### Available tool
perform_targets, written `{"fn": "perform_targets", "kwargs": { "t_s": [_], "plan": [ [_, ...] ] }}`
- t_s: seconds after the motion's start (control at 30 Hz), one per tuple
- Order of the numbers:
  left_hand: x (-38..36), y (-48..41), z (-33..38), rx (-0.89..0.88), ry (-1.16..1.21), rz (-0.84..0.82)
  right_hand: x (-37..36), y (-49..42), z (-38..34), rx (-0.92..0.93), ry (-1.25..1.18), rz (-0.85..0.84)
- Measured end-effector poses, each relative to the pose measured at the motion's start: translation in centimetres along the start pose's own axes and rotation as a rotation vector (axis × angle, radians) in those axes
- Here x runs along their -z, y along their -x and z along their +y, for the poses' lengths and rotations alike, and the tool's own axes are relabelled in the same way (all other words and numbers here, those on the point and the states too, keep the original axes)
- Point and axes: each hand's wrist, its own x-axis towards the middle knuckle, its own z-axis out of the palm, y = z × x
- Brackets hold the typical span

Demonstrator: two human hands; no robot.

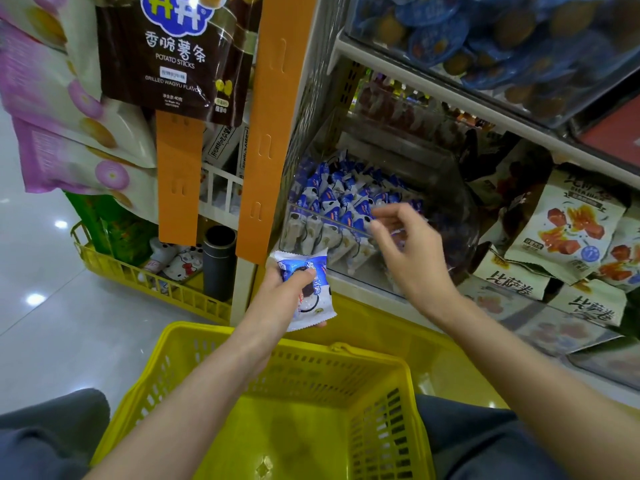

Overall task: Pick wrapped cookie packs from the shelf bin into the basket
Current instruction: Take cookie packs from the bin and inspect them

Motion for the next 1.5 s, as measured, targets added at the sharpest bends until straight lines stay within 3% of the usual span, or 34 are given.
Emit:
{"fn": "perform_targets", "kwargs": {
  "t_s": [0.07, 0.2, 0.33, 0.6, 0.77, 0.97, 1.07, 1.27, 1.37, 1.5],
  "plan": [
    [-0.1, -0.1, -0.5, -0.029, -0.045, 0.004, -1.0, 2.3, -0.2, -0.018, -0.063, -0.090],
    [-0.4, 0.0, -1.4, -0.137, -0.167, -0.033, -3.3, 4.6, 0.2, -0.255, -0.257, -0.328],
    [0.0, 0.0, -2.0, -0.161, -0.285, -0.046, -3.8, 5.1, 0.5, -0.313, -0.483, -0.333],
    [-0.3, -0.1, -3.0, -0.155, -0.276, -0.024, -4.6, 5.9, 1.2, -0.401, -0.506, -0.311],
    [-0.1, -0.3, -3.3, -0.180, -0.319, 0.096, -4.9, 6.5, 1.4, -0.181, -0.306, -0.266],
    [-0.2, -0.3, -3.5, -0.097, -0.283, 0.077, -4.3, 6.8, 1.4, 0.073, -0.067, -0.177],
    [-0.3, -0.3, -3.2, -0.055, -0.271, 0.022, -4.0, 6.3, 1.7, -0.077, -0.183, -0.116],
    [-0.1, -0.4, -3.5, -0.130, -0.220, 0.073, -3.0, 4.9, 2.2, -0.636, -0.697, -0.097],
    [0.3, -0.8, -3.4, -0.205, -0.187, 0.183, -3.0, 5.4, 2.3, -0.701, -0.755, -0.249],
    [0.8, -1.3, -3.3, -0.298, -0.282, 0.306, -3.2, 6.3, 1.8, -0.675, -0.541, -0.644]
  ]
}}
